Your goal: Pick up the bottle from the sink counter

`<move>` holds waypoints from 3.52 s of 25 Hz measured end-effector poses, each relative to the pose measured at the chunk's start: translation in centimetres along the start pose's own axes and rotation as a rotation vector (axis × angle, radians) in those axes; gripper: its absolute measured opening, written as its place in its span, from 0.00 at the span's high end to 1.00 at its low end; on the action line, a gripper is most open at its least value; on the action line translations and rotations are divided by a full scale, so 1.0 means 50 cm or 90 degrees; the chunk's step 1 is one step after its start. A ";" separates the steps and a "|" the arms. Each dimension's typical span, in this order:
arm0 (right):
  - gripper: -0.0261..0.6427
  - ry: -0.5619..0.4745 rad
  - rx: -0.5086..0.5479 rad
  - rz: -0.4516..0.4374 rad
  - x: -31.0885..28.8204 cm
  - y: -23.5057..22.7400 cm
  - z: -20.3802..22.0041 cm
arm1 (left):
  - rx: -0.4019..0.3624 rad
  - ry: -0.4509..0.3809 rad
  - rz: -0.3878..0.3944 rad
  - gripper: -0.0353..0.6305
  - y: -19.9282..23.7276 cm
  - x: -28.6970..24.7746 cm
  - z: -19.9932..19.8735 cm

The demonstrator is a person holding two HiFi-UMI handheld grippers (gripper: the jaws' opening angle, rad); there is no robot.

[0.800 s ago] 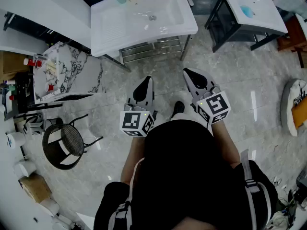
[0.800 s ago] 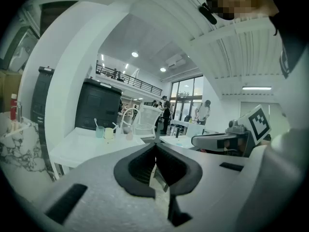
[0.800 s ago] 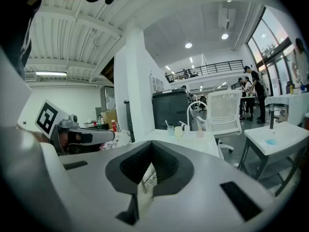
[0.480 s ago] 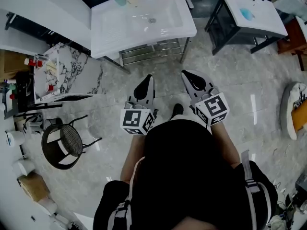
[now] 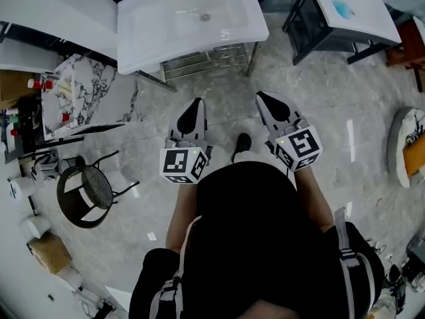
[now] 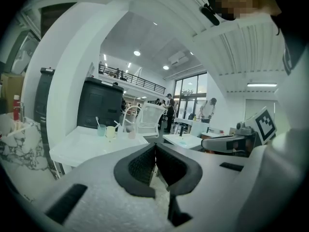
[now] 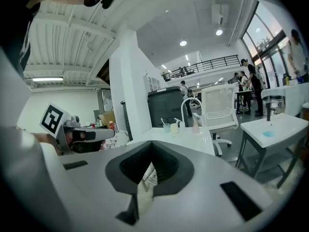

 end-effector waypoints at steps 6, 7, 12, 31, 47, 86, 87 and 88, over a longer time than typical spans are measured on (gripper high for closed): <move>0.95 0.018 -0.019 0.016 -0.011 -0.011 0.022 | 0.006 0.021 0.007 0.92 0.010 -0.015 0.018; 0.95 0.020 -0.022 0.020 -0.014 -0.011 0.024 | 0.008 0.026 0.012 0.92 0.013 -0.019 0.022; 0.95 0.022 -0.029 0.050 -0.042 -0.021 0.019 | 0.012 0.035 0.042 0.92 0.042 -0.063 0.029; 0.95 0.001 -0.014 0.109 -0.348 -0.022 -0.121 | -0.036 0.014 0.152 0.92 0.281 -0.288 -0.065; 0.95 0.028 -0.025 0.157 -0.489 0.020 -0.123 | 0.014 0.086 0.232 0.92 0.423 -0.361 -0.035; 0.95 0.059 -0.013 -0.013 -0.745 -0.380 -0.264 | -0.015 0.087 0.129 0.92 0.359 -0.699 -0.113; 0.95 0.063 -0.013 -0.017 -0.751 -0.391 -0.264 | -0.008 0.085 0.124 0.92 0.356 -0.707 -0.113; 0.95 0.068 -0.013 -0.022 -0.756 -0.401 -0.264 | -0.001 0.084 0.117 0.92 0.354 -0.714 -0.113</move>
Point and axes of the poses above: the fingertips, and each gripper's own axes: x backward along the fingers, y to its left, z out of its underside, the point moved 8 cm from there along x, backward along the fingers, and after that the axes turned 7 degrees about -x, right-handed, at the moved point
